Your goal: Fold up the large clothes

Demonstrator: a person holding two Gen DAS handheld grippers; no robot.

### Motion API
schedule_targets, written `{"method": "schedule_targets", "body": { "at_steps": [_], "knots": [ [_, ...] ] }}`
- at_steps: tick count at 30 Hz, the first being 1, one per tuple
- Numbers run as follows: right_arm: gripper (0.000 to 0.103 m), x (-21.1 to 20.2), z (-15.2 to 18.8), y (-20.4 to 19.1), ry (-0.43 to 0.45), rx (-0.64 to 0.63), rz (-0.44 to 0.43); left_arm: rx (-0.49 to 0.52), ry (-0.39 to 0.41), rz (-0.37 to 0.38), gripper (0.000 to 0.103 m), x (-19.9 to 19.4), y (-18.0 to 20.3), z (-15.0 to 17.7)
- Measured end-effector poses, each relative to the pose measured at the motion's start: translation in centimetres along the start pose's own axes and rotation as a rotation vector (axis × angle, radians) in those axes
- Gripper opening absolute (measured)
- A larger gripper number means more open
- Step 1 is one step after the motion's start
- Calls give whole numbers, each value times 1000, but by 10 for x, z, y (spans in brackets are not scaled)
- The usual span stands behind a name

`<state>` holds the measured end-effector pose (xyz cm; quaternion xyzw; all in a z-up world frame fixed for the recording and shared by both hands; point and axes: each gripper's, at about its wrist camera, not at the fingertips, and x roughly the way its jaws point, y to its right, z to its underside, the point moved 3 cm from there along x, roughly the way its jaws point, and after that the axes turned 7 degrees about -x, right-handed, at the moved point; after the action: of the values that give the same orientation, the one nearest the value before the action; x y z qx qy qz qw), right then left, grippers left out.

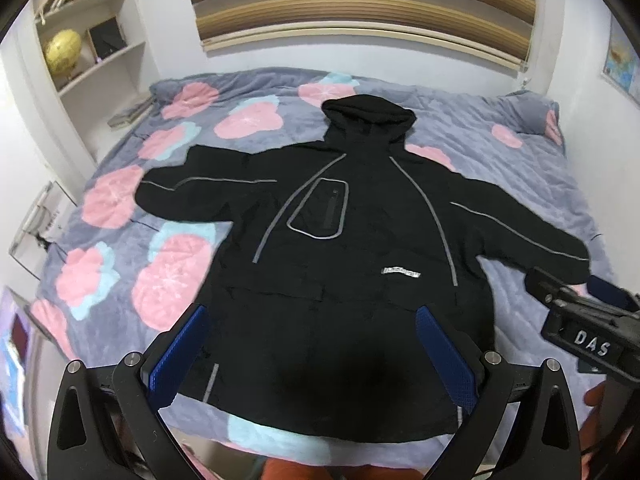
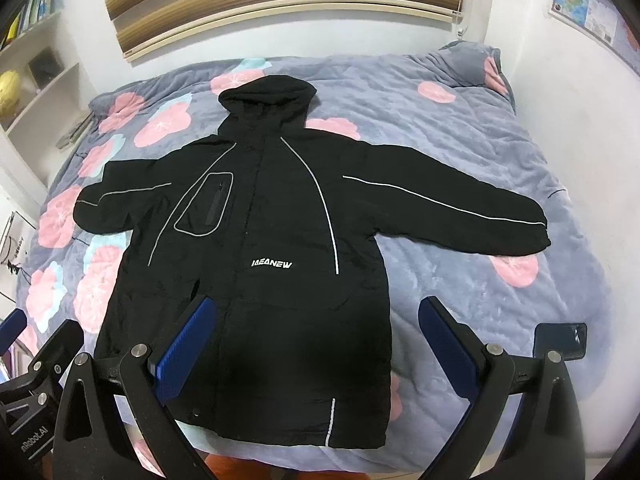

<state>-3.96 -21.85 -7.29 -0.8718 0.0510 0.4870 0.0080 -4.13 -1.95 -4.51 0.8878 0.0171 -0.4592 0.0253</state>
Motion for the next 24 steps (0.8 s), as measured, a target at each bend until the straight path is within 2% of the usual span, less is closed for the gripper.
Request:
{"method": "schedule_targets", "body": {
  "at_steps": [15, 24],
  "knots": [
    [102, 1, 4, 0, -26, 88, 33, 68, -31, 47, 102, 14, -1, -1],
    [102, 5, -7, -34, -28, 158, 62, 118, -29, 67, 102, 27, -41, -27]
  ]
}}
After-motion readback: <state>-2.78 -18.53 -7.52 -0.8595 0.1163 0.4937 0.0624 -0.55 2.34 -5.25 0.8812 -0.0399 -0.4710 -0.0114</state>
